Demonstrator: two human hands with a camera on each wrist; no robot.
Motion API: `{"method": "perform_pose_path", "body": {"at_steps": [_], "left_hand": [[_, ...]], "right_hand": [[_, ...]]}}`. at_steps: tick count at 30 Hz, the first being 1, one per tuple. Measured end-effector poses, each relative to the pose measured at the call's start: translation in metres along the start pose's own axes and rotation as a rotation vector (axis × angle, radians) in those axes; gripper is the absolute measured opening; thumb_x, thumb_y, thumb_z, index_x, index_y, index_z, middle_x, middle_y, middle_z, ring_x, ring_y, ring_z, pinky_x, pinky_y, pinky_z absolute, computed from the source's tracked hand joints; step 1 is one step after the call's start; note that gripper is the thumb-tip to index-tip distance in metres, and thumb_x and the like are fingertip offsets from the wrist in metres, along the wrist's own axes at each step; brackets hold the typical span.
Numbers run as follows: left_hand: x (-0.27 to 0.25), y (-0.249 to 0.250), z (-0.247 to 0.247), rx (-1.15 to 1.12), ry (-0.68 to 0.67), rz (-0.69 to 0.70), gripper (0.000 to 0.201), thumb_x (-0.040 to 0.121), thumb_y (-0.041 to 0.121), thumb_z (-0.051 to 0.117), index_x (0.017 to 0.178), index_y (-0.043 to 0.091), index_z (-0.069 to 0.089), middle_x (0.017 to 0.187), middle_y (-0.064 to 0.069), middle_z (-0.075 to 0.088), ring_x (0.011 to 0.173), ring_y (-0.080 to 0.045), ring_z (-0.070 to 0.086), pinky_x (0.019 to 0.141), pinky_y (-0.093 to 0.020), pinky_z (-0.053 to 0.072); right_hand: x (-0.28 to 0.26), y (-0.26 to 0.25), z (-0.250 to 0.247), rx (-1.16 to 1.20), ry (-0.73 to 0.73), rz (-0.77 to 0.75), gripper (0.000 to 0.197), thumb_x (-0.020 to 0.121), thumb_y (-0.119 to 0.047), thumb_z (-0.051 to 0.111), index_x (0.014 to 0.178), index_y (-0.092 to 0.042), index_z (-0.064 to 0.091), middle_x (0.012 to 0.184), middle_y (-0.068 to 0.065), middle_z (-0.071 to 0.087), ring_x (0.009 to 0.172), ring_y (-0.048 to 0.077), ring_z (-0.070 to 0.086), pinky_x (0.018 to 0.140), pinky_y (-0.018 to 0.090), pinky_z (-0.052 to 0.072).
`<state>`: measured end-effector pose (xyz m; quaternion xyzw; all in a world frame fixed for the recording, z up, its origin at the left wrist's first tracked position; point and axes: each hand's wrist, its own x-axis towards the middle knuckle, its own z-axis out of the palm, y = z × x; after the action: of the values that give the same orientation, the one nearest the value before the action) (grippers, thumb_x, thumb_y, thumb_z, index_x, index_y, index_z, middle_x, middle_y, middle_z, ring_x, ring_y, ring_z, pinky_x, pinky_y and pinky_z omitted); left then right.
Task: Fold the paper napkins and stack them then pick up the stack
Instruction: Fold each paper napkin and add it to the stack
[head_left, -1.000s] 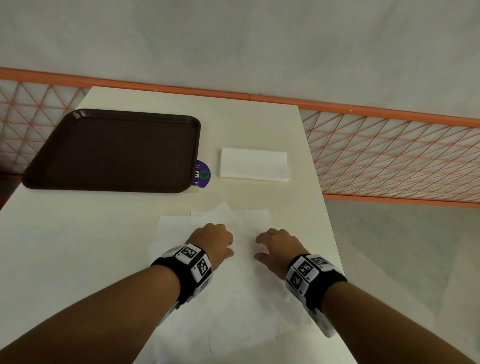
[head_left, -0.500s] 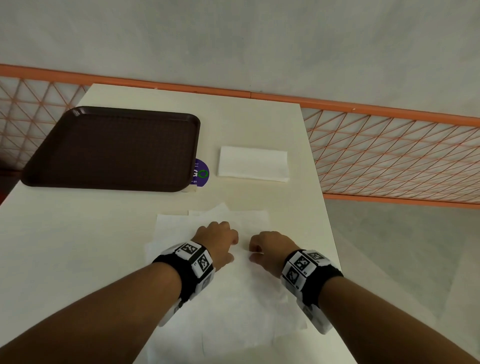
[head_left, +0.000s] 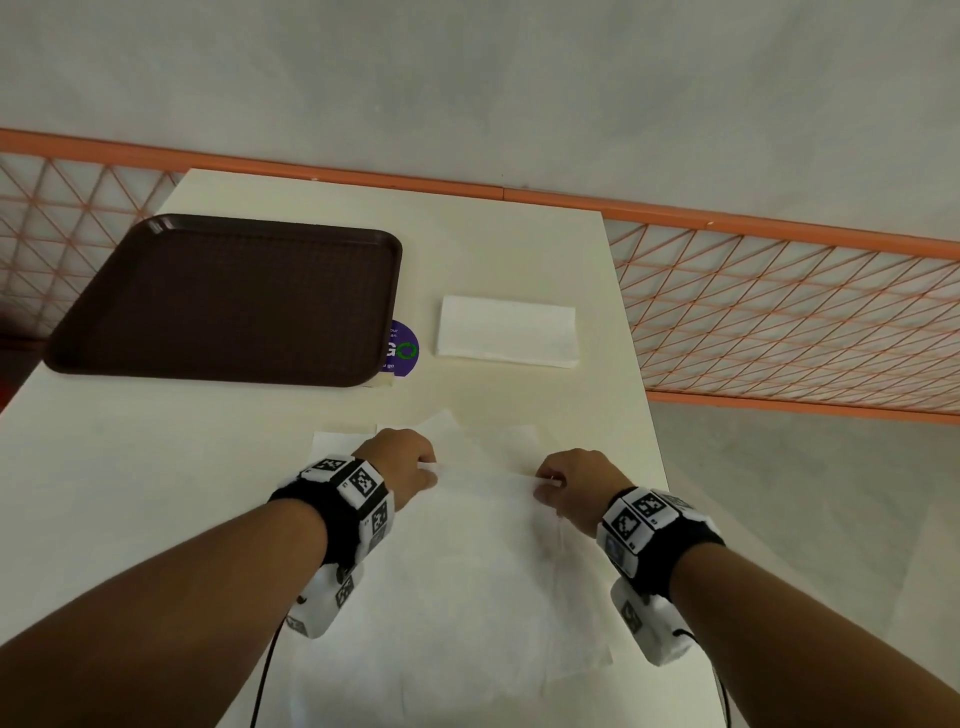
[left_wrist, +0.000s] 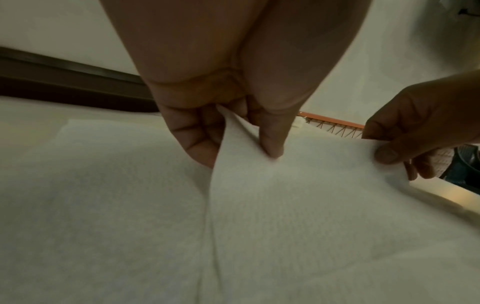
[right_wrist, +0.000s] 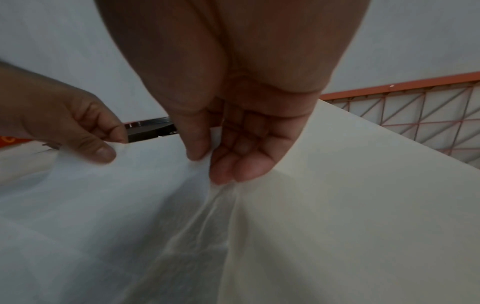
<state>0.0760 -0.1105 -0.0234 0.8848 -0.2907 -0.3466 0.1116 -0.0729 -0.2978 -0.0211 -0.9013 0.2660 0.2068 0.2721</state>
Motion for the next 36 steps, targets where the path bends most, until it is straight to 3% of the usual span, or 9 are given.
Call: {"method": "perform_pose_path", "body": {"at_steps": [4, 8, 12, 15, 19, 24, 27, 31, 36], "left_hand": [[0.004, -0.005, 0.004, 0.013, 0.065, -0.095, 0.023, 0.092, 0.028, 0.059, 0.112, 0.017, 0.063, 0.117, -0.005, 0.064, 0.106, -0.024, 0.059, 0.085, -0.028, 0.045], [0.005, -0.008, 0.004, 0.016, 0.107, -0.150, 0.022, 0.093, 0.028, 0.059, 0.111, 0.015, 0.062, 0.117, -0.008, 0.063, 0.106, -0.026, 0.059, 0.084, -0.030, 0.045], [0.008, -0.010, 0.004, 0.011, 0.132, -0.159, 0.021, 0.092, 0.026, 0.060, 0.108, 0.014, 0.064, 0.115, -0.010, 0.063, 0.105, -0.027, 0.060, 0.082, -0.029, 0.046], [0.008, -0.011, 0.006, 0.048, 0.145, -0.167, 0.021, 0.093, 0.027, 0.057, 0.108, 0.015, 0.064, 0.114, -0.009, 0.063, 0.103, -0.027, 0.060, 0.076, -0.027, 0.042], [0.009, -0.014, 0.005, 0.040, 0.160, -0.180, 0.021, 0.092, 0.029, 0.057, 0.108, 0.016, 0.063, 0.112, -0.007, 0.064, 0.102, -0.026, 0.061, 0.079, -0.029, 0.046], [0.013, -0.016, -0.007, -0.199, 0.230, -0.095, 0.018, 0.089, 0.029, 0.063, 0.098, 0.015, 0.067, 0.094, -0.002, 0.065, 0.094, -0.022, 0.060, 0.078, -0.026, 0.044], [0.023, -0.012, -0.019, -0.435, 0.259, -0.047, 0.017, 0.090, 0.029, 0.062, 0.092, 0.012, 0.064, 0.080, -0.002, 0.062, 0.084, -0.025, 0.061, 0.080, -0.030, 0.049], [0.041, 0.000, -0.037, -0.636, 0.290, -0.041, 0.018, 0.091, 0.025, 0.059, 0.096, 0.008, 0.062, 0.087, -0.015, 0.068, 0.083, -0.032, 0.067, 0.077, -0.040, 0.058], [0.076, 0.011, -0.058, -0.705, 0.370, -0.035, 0.021, 0.089, 0.025, 0.063, 0.101, 0.007, 0.066, 0.093, -0.012, 0.071, 0.088, -0.030, 0.068, 0.084, -0.046, 0.056]], "right_hand": [[0.006, 0.004, 0.006, -0.028, -0.003, 0.072, 0.012, 0.088, -0.022, 0.058, 0.091, -0.016, 0.068, 0.089, 0.006, 0.071, 0.089, 0.025, 0.065, 0.076, 0.030, 0.052], [0.008, 0.001, 0.009, -0.055, 0.015, 0.102, 0.011, 0.088, -0.024, 0.058, 0.089, -0.017, 0.066, 0.095, 0.006, 0.069, 0.091, 0.026, 0.063, 0.069, 0.026, 0.045], [0.009, 0.001, 0.006, -0.050, 0.044, 0.125, 0.010, 0.088, -0.023, 0.056, 0.081, -0.019, 0.061, 0.092, 0.005, 0.067, 0.087, 0.026, 0.062, 0.065, 0.025, 0.043], [0.008, 0.003, 0.006, -0.064, 0.053, 0.146, 0.013, 0.087, -0.023, 0.055, 0.083, -0.014, 0.064, 0.089, 0.005, 0.066, 0.084, 0.025, 0.061, 0.060, 0.023, 0.038], [0.007, 0.002, 0.005, -0.068, 0.068, 0.144, 0.011, 0.088, -0.023, 0.055, 0.083, -0.017, 0.063, 0.084, 0.001, 0.060, 0.081, 0.022, 0.056, 0.062, 0.023, 0.037], [0.009, -0.001, -0.013, 0.099, 0.120, 0.118, 0.015, 0.090, -0.027, 0.057, 0.086, -0.015, 0.066, 0.081, 0.002, 0.063, 0.081, 0.023, 0.058, 0.065, 0.025, 0.041], [0.017, -0.002, -0.030, 0.294, 0.186, 0.121, 0.013, 0.090, -0.024, 0.058, 0.086, -0.014, 0.066, 0.082, 0.008, 0.069, 0.079, 0.026, 0.065, 0.070, 0.035, 0.056], [0.034, -0.002, -0.055, 0.527, 0.232, 0.148, 0.005, 0.092, -0.019, 0.061, 0.089, -0.015, 0.062, 0.086, 0.009, 0.069, 0.075, 0.025, 0.069, 0.069, 0.041, 0.061], [0.065, 0.002, -0.088, 0.566, 0.323, 0.173, 0.008, 0.089, -0.021, 0.065, 0.084, -0.015, 0.063, 0.089, 0.011, 0.070, 0.077, 0.028, 0.071, 0.067, 0.040, 0.061]]}}
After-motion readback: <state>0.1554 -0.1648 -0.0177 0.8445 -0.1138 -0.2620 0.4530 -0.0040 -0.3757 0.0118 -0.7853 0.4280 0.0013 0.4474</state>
